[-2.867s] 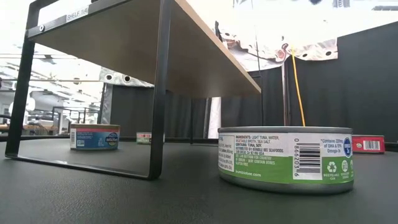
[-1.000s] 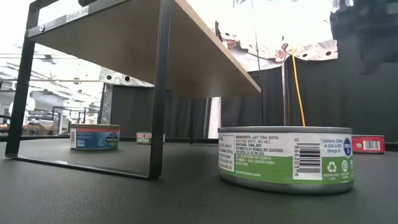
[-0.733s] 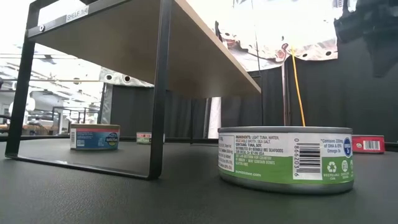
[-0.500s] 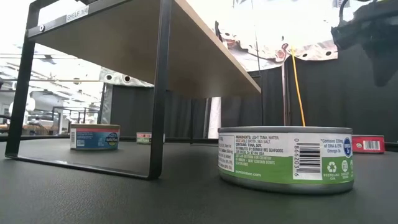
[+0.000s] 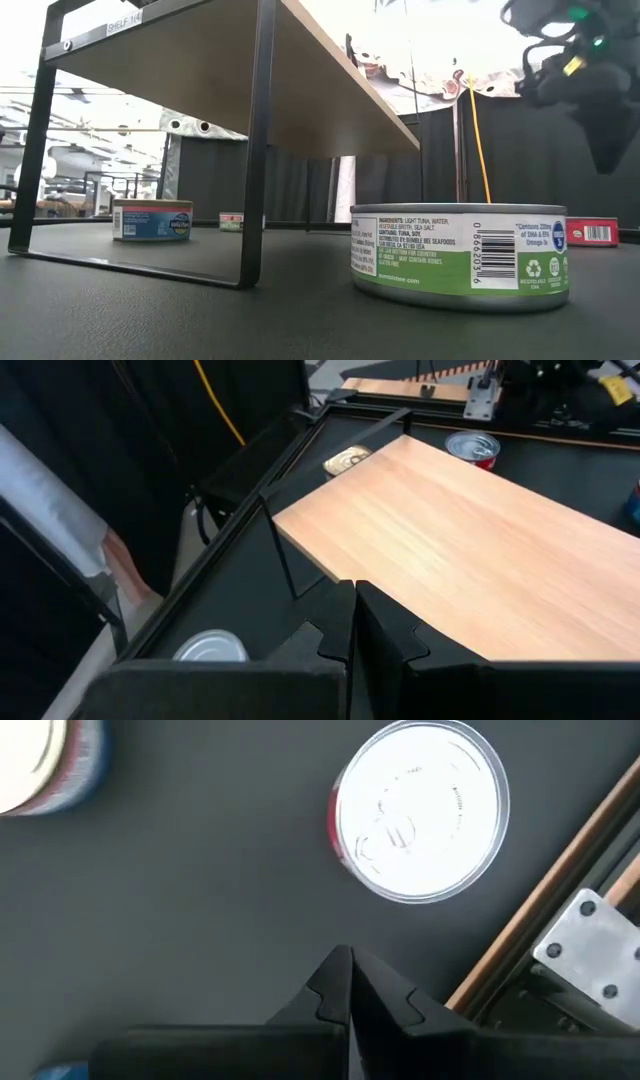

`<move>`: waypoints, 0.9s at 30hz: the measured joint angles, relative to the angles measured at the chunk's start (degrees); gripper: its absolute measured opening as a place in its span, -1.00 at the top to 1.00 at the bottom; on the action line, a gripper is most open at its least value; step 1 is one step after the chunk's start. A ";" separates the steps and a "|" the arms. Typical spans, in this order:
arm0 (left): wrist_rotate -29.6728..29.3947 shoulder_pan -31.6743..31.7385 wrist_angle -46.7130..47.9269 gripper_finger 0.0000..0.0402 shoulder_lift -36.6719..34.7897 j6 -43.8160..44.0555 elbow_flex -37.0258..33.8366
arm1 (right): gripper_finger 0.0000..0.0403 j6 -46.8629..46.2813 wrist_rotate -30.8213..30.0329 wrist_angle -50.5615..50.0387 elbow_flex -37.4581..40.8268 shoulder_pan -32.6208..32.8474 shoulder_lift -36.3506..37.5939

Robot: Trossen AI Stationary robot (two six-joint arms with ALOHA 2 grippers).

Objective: Stack canned seafood by type on shelf
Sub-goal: Put the red tuna can on the shelf

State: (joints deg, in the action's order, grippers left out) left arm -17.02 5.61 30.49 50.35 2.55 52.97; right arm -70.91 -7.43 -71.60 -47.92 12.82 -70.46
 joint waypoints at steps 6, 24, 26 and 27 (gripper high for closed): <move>0.00 0.00 -0.04 0.91 -0.02 0.02 0.00 | 1.00 8.97 -1.28 2.45 0.02 -5.86 -0.37; 0.26 -0.02 -3.05 0.91 0.00 0.13 0.00 | 1.00 2.93 1.29 7.02 9.16 -6.77 -0.28; 0.27 -0.02 -3.16 0.91 -0.02 0.13 0.00 | 1.00 2.80 1.03 7.18 9.22 -6.77 -0.28; 0.26 -0.02 -3.14 0.91 -0.02 0.13 0.00 | 1.00 2.77 0.78 7.15 9.22 -6.77 -0.28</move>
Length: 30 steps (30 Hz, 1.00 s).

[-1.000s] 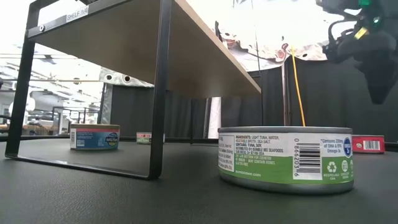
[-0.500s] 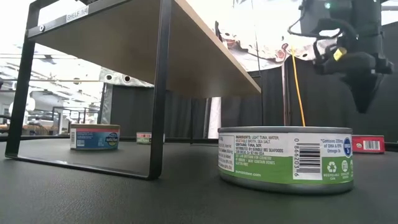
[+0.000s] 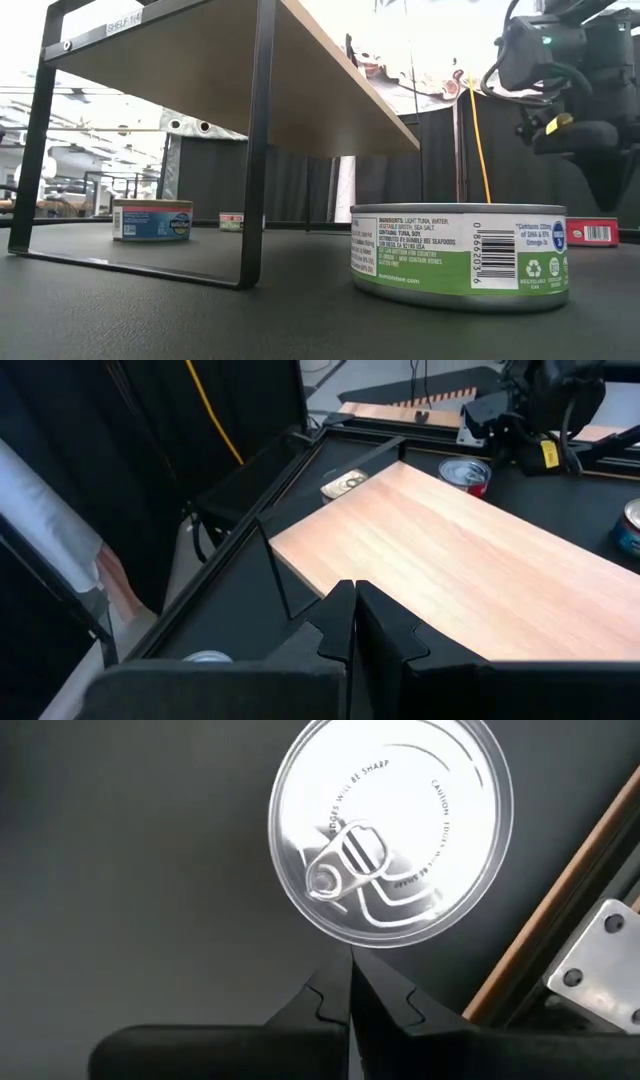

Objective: Stack canned seafood by type on shelf
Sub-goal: Put the red tuna can on the shelf

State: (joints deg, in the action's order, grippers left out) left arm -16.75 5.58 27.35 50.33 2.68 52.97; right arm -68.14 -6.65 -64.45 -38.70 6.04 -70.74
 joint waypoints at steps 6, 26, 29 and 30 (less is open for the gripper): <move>0.02 0.00 0.06 0.91 0.01 0.02 0.00 | 1.00 -0.47 -0.80 0.00 0.00 0.00 -0.19; 0.11 -0.13 0.26 0.91 0.00 0.00 0.00 | 1.00 0.17 -0.54 2.53 -0.05 0.09 -3.83; 0.11 -0.13 0.31 0.91 0.00 0.00 0.00 | 1.00 -0.04 -0.64 2.89 -0.31 0.07 -3.61; 0.11 -0.13 0.36 0.91 0.00 -0.02 0.00 | 1.00 -0.04 -0.68 2.87 -0.31 0.09 -3.61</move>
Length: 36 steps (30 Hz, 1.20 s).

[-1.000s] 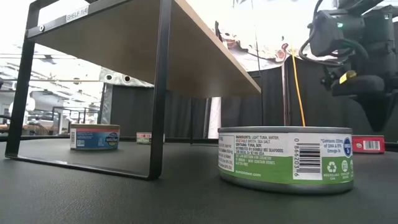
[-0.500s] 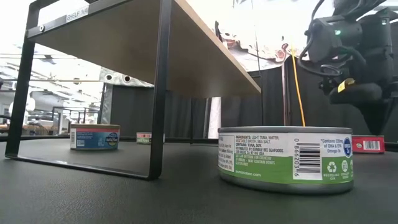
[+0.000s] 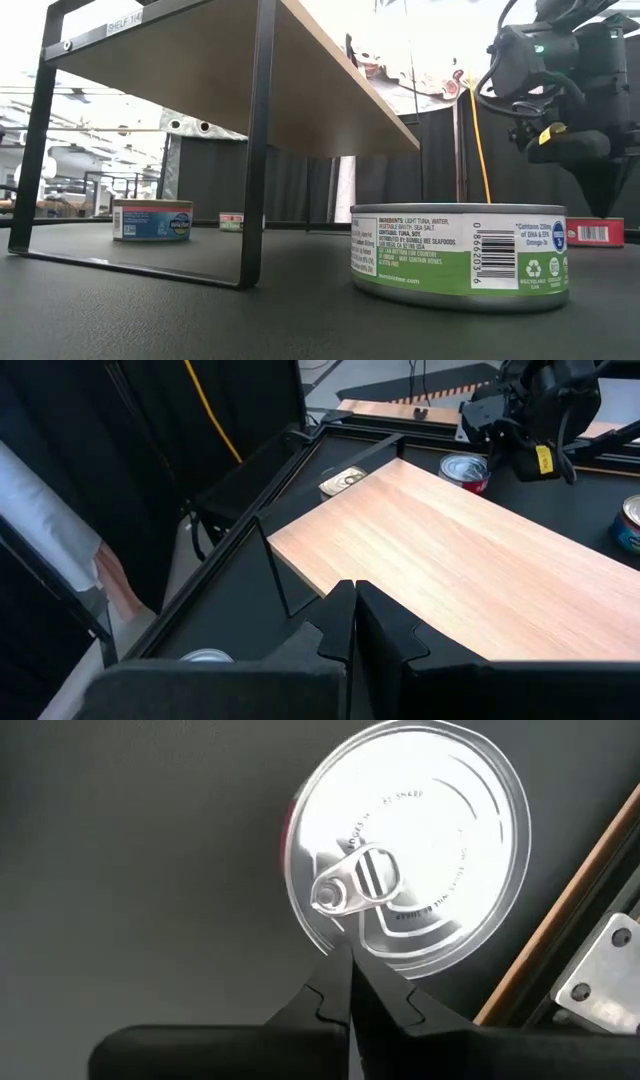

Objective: Stack canned seafood by type on shelf
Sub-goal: Put the red tuna can on the shelf

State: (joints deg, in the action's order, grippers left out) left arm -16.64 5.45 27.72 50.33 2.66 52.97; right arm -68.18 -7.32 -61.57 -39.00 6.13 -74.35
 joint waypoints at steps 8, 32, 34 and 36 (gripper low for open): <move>0.00 0.00 0.15 0.91 0.01 0.00 0.00 | 1.00 -0.44 -0.12 0.10 -0.04 0.00 -0.13; 0.09 0.00 0.25 0.91 0.00 0.07 0.00 | 1.00 -9.55 0.32 4.82 0.70 9.39 -3.94; 0.15 0.00 0.25 0.91 0.00 0.09 0.00 | 1.00 -10.05 0.34 5.63 0.70 10.18 -5.22; 0.28 0.00 0.25 0.91 0.00 0.18 0.00 | 1.00 -10.49 0.40 6.48 0.71 10.87 -6.08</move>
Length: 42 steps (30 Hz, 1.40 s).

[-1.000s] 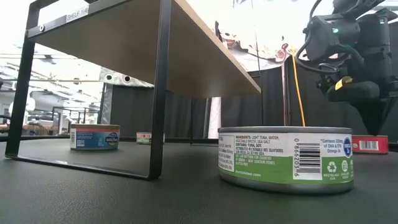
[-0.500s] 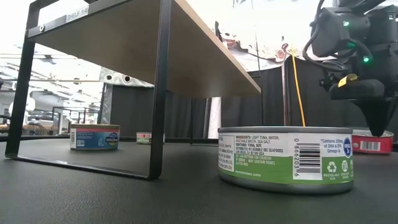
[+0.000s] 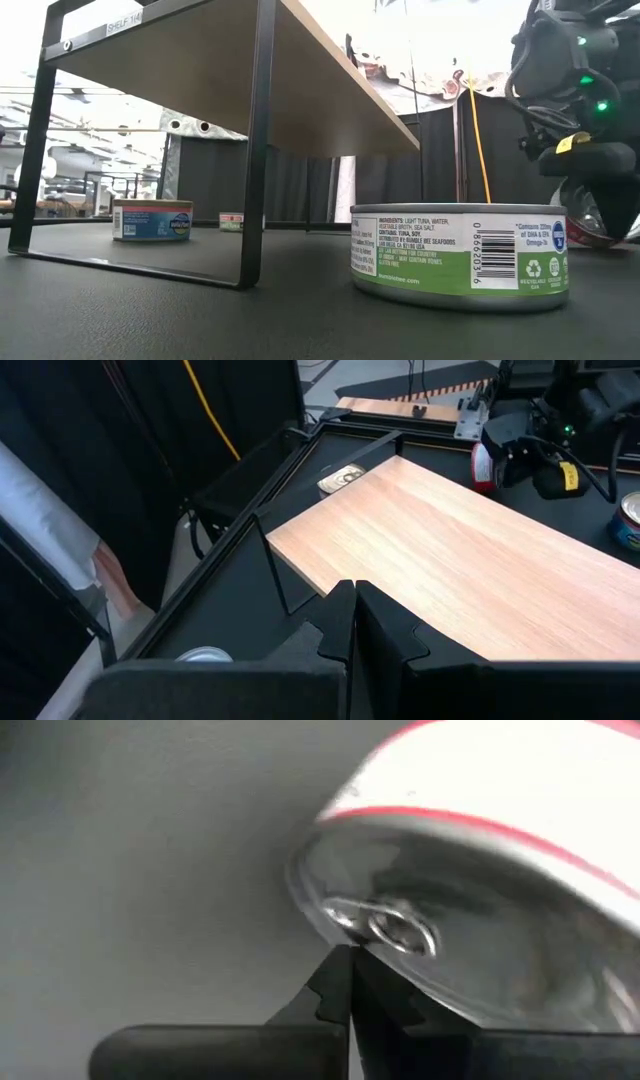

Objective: Stack canned seafood by type on shelf
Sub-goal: Put the red tuna can on the shelf

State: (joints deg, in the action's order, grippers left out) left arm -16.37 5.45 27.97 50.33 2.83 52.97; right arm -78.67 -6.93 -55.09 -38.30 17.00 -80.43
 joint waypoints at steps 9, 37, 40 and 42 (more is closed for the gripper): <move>0.16 0.00 -0.02 0.91 0.00 1.22 0.00 | 1.00 -1.69 1.28 2.17 -0.01 2.99 -3.32; 1.57 -0.01 -0.17 0.91 0.00 1.26 -0.02 | 0.01 13.19 -3.48 -30.63 -32.78 -0.10 5.67; 1.67 -0.12 -0.20 0.91 0.02 1.24 -0.02 | -0.31 13.57 -5.33 -35.25 -30.53 -2.60 5.63; 2.08 -0.36 -0.22 0.91 0.02 1.24 -0.02 | -0.50 15.27 -4.97 -33.77 -27.63 -3.84 5.56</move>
State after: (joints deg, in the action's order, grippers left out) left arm -14.29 5.09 27.75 50.34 4.08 52.95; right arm -63.40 -11.89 -88.86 -65.93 13.16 -74.87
